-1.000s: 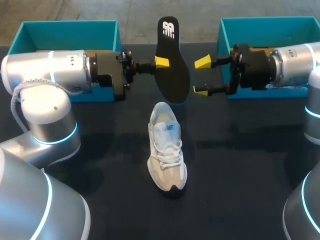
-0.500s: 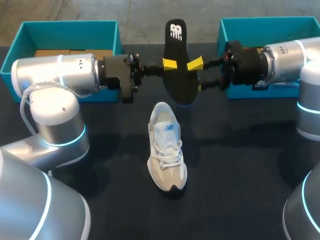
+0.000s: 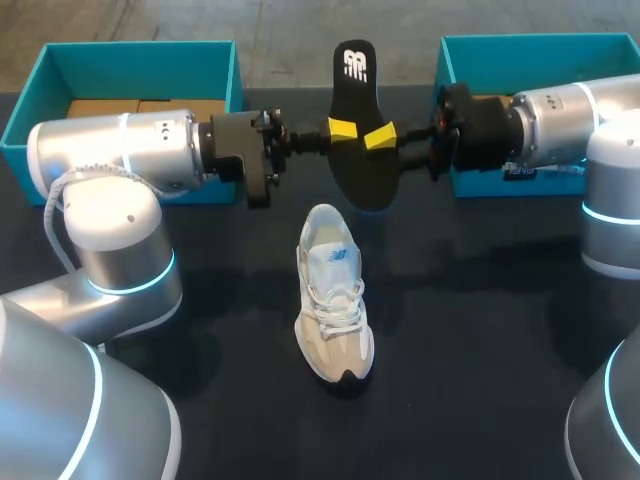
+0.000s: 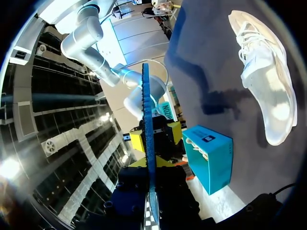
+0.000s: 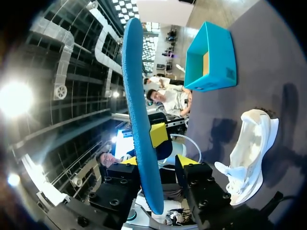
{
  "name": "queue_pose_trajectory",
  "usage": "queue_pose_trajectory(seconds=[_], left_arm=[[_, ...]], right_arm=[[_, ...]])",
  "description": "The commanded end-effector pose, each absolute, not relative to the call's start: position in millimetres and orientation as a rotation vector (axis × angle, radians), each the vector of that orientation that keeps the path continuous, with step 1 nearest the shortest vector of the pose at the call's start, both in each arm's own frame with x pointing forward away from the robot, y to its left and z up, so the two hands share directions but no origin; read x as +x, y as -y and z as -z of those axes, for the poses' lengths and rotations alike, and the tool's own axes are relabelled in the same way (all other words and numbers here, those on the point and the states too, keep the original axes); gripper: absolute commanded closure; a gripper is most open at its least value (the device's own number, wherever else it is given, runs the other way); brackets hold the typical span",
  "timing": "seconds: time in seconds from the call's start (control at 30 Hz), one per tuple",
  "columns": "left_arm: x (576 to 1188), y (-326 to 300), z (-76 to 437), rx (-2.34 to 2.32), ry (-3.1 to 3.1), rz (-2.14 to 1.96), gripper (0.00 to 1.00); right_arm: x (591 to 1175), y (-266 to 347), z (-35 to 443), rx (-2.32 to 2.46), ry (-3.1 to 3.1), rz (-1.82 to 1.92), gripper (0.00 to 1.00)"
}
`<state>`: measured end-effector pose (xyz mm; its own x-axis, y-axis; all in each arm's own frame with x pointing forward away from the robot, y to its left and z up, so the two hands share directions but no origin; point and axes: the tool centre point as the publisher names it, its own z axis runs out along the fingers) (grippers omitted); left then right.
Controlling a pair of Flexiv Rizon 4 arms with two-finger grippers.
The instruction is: Take the shoe out of the shoebox, open the shoe tongue, remove and reinsert the insole, then place the shoe into the shoebox
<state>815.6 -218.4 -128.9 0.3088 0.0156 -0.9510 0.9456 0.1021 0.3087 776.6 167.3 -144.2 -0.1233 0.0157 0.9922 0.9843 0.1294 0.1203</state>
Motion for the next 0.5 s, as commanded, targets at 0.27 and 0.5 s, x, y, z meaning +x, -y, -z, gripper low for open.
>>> queue_pose_trajectory(seconds=[0.27,0.5], left_arm=[[817.5,221.4,129.4,1.258,-1.016,0.903,1.0],[816.4,221.3,132.2,1.268,-1.03,0.906,0.9]], right_arm=[[777.3,-173.3,146.6,-1.051,1.37,1.199,0.76],[775.5,-173.6,144.7,-1.047,1.371,1.213,1.0]])
